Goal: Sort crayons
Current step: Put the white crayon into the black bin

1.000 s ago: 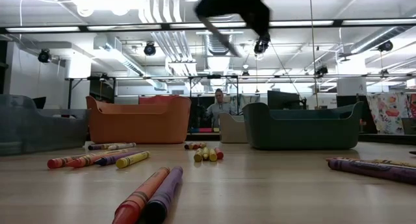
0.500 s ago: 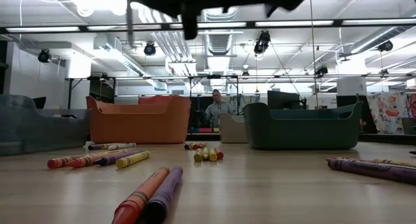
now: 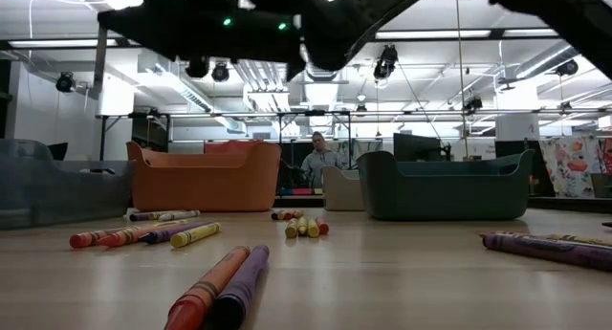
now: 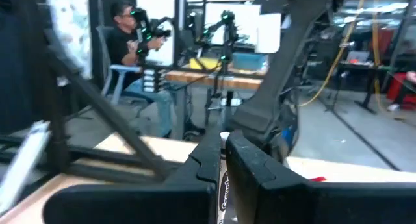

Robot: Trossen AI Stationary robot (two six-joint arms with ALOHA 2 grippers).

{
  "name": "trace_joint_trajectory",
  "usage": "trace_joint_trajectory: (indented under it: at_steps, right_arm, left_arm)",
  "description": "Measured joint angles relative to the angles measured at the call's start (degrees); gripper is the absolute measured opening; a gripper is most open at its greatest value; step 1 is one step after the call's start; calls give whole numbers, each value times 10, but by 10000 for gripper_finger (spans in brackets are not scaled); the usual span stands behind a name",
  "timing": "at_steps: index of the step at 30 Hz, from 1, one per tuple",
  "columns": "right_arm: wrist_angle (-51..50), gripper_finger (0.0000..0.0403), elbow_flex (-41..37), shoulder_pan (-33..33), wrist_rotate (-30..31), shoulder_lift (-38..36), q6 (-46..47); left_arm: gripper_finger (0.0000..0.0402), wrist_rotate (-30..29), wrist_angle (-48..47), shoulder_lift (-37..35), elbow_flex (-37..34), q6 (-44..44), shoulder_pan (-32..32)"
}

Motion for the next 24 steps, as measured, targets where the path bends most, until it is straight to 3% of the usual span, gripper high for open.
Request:
trace_joint_trajectory:
  at_steps: [11, 24]
  right_arm:
    - [-5, 12, 192, -16, -10, 122, 10]
    - [-33, 12, 234, -26, -6, 170, -25]
  left_arm:
    - [39, -17, 6, -1, 0, 6, 0]
    - [39, -42, 9, 1, 0, 11, 0]
